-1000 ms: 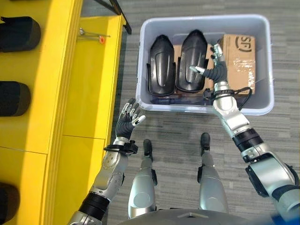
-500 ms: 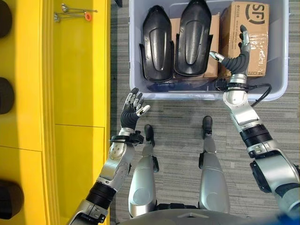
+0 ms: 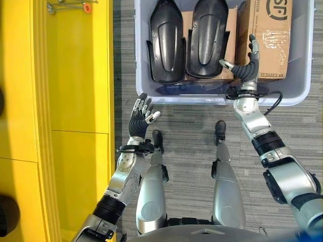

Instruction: Move parts from the plastic box to the shelf.

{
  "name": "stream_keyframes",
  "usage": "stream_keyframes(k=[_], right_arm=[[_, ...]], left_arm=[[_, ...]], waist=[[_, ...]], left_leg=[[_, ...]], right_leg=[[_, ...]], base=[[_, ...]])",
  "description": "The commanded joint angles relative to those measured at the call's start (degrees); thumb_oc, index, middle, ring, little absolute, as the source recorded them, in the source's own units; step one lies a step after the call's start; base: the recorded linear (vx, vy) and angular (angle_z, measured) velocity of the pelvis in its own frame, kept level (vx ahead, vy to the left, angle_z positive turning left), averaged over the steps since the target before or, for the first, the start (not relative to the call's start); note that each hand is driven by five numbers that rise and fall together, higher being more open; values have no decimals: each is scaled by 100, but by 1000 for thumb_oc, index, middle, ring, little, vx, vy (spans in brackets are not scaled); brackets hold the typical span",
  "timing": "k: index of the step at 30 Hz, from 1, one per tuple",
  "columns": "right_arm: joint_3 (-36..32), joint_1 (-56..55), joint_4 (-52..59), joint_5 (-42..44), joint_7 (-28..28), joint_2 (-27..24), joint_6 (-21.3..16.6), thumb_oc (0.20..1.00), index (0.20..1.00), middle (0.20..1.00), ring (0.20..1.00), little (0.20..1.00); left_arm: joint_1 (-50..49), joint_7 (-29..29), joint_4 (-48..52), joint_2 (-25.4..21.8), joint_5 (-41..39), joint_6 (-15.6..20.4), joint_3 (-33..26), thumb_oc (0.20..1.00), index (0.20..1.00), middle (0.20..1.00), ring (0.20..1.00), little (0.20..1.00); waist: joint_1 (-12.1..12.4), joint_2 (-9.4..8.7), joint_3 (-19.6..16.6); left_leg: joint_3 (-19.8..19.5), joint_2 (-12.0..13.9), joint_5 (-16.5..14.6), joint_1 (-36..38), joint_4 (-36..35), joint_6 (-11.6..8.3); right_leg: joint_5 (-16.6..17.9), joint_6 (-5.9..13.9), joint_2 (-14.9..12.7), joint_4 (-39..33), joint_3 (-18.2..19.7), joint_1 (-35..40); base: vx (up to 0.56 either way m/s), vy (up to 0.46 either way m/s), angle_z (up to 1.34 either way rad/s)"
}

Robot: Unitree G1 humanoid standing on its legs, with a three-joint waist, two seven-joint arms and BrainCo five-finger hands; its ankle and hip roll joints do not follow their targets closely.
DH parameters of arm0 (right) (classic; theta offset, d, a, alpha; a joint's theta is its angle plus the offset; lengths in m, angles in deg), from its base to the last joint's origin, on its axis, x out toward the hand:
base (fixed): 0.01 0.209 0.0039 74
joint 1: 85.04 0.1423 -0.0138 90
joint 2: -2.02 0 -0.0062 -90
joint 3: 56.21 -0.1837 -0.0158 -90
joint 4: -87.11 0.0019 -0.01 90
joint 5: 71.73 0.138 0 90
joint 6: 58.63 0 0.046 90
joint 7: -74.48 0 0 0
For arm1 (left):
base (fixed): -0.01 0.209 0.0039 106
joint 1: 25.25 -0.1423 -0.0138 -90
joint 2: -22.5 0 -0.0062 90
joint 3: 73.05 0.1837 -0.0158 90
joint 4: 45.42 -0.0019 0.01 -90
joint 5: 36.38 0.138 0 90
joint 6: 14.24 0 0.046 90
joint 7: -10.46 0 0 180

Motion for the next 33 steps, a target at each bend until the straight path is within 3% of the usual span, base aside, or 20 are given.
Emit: stream_keyframes(k=[1, 14, 24, 33], right_arm=[[-73, 682, -40, 107, 33, -33, -288, 1000, 1000, 1000, 1000, 1000], [-120, 1075, -525, 439, -85, -73, -329, 1000, 1000, 1000, 1000, 1000], [-151, 1678, -1274, 976, -219, -314, -376, 1000, 1000, 1000, 1000, 1000], [346, 2456, -2276, 1374, 52, -422, -381, 1000, 1000, 1000, 1000, 1000]], left_arm=[[-109, -58, 612, -330, 189, 328, 107, 1000, 1000, 1000, 1000, 1000], [-121, -112, 698, -398, 116, 342, 195, 1000, 1000, 1000, 1000, 1000], [11, -262, 710, -399, 89, 355, 366, 1000, 1000, 1000, 1000, 1000], [84, -327, 759, -457, 17, 407, 593, 1000, 1000, 1000, 1000, 1000]], waist=[[53, -86, -108], [165, -153, -86], [197, -40, 153], [288, 56, 153]], left_leg=[[-173, 192, 140, -145, 36, 48], [-317, 141, 129, -306, 36, 80], [-284, 87, 125, -576, 36, 109], [-455, 44, 96, -1373, 253, 174]], right_leg=[[-123, 454, -652, 81, 229, 260], [-102, 447, -659, 60, 163, 201], [-64, 438, -667, 131, 237, -171], [-298, 373, -633, 625, 149, -935]], base=[[0, 0, 0], [0, 0, 0], [-3, 6, -1], [2, -16, 2]])
